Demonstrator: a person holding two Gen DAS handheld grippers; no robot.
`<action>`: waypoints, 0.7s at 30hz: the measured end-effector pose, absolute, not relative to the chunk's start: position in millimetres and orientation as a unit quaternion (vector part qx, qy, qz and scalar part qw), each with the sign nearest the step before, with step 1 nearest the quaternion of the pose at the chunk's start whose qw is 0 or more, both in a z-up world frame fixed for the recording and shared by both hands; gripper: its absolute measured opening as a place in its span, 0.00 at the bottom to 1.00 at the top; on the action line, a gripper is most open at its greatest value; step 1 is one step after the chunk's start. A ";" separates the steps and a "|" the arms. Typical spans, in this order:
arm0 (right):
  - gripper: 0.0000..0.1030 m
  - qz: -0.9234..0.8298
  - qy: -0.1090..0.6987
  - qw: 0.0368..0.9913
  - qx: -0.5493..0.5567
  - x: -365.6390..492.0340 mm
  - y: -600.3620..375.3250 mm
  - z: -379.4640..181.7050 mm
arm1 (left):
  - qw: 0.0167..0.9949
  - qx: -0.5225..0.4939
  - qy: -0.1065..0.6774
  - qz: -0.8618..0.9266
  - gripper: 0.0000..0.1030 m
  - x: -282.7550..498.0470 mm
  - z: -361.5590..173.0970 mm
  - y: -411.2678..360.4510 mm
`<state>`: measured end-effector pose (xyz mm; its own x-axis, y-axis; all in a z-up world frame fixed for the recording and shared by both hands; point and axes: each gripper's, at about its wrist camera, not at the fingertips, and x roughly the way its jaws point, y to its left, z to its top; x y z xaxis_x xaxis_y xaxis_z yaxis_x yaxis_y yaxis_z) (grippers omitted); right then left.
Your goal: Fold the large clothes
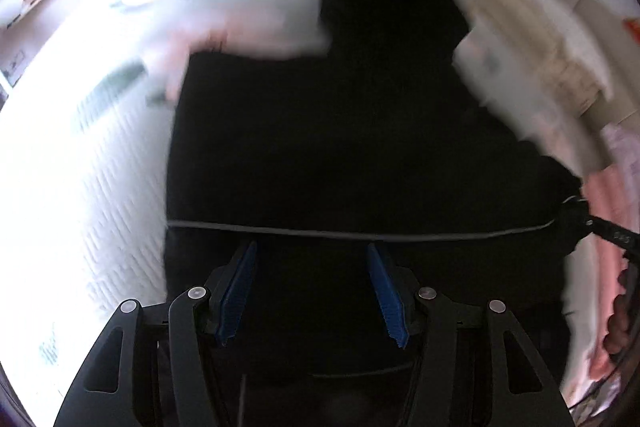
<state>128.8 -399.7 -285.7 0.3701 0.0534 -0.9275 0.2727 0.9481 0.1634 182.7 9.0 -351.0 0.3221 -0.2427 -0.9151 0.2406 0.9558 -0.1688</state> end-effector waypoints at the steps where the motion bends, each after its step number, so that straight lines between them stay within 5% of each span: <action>1: 0.24 -0.071 0.574 0.804 0.140 133.8 -399.5 -306.6 | 0.811 0.006 0.566 -0.145 0.54 184.5 -360.6 9.1; 8: 0.25 -0.077 0.587 0.786 0.178 135.2 -409.2 -345.2 | 0.814 0.033 0.558 -0.159 0.54 183.5 -359.0 9.0; 10: 0.37 -0.079 0.597 0.777 0.184 132.4 -412.7 -334.8 | 0.818 0.032 0.547 -0.173 0.51 179.5 -338.8 10.6; 16: 0.52 -0.103 0.547 0.816 0.152 117.4 -395.6 -254.8 | 0.840 0.035 0.492 -0.224 0.50 187.1 -278.5 15.6; 21: 0.52 -0.109 0.546 0.822 0.116 148.4 -364.4 -266.8 | 0.836 0.059 0.500 -0.220 0.50 217.8 -298.1 14.4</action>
